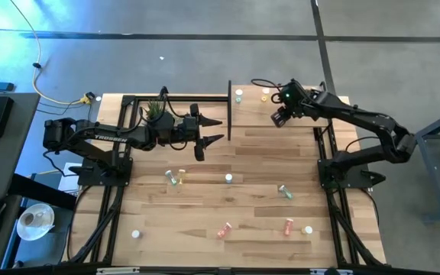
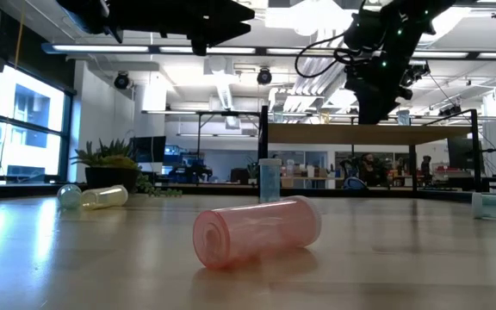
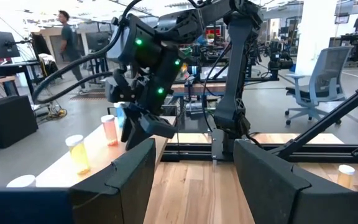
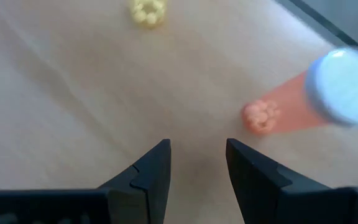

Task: Pick and place medicine bottles onto shelf by color
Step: Adjust the pink bottle on the shelf, then put the light blue pill bottle aligned with the other light blue pill bottle on the shelf

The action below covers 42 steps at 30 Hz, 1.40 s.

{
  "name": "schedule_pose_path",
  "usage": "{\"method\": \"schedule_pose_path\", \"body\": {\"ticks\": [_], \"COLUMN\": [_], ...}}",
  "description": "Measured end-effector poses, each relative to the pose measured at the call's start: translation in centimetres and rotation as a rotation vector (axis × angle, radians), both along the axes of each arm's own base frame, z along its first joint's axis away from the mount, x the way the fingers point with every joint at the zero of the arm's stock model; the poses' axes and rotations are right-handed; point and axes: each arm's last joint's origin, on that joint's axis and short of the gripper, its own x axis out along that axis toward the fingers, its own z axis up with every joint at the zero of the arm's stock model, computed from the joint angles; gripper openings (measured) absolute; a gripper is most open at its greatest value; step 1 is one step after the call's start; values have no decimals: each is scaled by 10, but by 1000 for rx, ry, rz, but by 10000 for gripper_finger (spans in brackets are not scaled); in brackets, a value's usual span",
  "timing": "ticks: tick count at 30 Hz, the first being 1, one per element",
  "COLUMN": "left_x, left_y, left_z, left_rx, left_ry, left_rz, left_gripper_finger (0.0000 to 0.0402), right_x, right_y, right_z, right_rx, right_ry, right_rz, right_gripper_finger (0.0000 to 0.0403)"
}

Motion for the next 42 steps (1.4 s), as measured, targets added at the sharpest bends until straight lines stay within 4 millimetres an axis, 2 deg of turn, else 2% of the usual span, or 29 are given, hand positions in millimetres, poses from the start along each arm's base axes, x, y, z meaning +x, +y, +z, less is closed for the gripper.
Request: {"method": "schedule_pose_path", "body": {"ticks": [16,26,32,38,42], "left_x": [0,0,0,1,1], "left_y": [0,0,0,-5,-14], "left_z": [0,-1,-6,-12,-16], "left_rx": [0,-2,-16,-33,-47], "left_ry": [0,6,57,119,181], "left_rz": [0,0,1,-15,-43], "left_gripper_finger": [207,207,207,207,207], "right_x": [-8,-4,3,6,12], "right_y": [-14,-10,11,46,69], "right_z": [2,2,13,32,37], "right_rx": [-32,3,-7,-21,-10], "right_ry": [-17,-52,-112,-224,-264], "right_rz": [-47,4,65,152,235], "right_gripper_finger": [144,144,144,144,144]}}
